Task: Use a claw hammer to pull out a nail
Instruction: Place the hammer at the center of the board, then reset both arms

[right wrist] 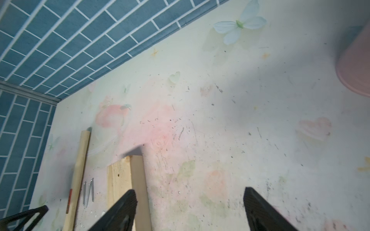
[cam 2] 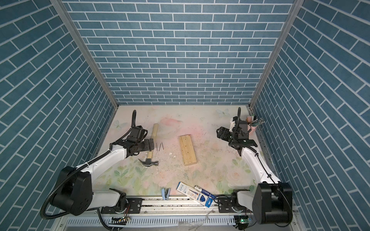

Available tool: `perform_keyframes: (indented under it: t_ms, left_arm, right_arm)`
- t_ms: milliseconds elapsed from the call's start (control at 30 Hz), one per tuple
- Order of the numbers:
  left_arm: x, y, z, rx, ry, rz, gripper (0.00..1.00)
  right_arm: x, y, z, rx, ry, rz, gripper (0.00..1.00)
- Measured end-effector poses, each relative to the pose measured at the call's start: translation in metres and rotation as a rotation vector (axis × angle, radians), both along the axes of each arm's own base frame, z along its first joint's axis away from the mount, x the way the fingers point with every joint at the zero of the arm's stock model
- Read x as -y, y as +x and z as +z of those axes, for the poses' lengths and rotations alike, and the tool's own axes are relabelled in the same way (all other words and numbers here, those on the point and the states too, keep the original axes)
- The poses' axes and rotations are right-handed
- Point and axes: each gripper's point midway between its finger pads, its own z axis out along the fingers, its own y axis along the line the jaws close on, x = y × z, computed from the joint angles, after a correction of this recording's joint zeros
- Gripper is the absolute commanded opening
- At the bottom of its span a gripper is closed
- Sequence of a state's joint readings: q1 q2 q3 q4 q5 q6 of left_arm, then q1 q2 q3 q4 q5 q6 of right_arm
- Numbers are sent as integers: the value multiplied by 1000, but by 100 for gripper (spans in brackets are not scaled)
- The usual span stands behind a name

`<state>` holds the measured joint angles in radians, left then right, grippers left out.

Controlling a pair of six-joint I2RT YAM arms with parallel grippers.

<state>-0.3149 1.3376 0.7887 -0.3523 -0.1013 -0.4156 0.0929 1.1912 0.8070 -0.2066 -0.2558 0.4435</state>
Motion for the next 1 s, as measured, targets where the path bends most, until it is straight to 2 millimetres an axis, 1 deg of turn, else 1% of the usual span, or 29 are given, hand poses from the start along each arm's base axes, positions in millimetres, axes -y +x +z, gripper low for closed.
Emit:
perform_keyframes:
  t_ms: [133, 267, 433, 500, 600, 700, 833, 1000]
  left_arm:
    - [-11, 2, 10, 43, 1, 38, 99]
    - [-26, 5, 24, 112, 21, 103, 99]
    - [-53, 7, 39, 209, 111, 209, 100]
    - [-62, 6, 44, 249, 152, 231, 99]
    - [-73, 3, 48, 308, 216, 233, 99]
    - [-82, -3, 46, 373, 269, 227, 99]
    - [-93, -10, 48, 444, 329, 235, 99]
    - [-100, -6, 60, 542, 386, 234, 99]
  right_arm:
    - [13, 4, -5, 45, -60, -49, 84]
    - [22, 7, -15, 86, -99, -80, 84]
    - [29, 15, -33, 113, -137, -106, 84]
    - [31, 18, -37, 121, -149, -111, 84]
    - [34, 23, -38, 147, -170, -116, 84]
    - [36, 28, -34, 185, -183, -124, 84]
    - [33, 35, -34, 217, -177, -113, 83]
    - [31, 36, -37, 241, -172, -104, 83]
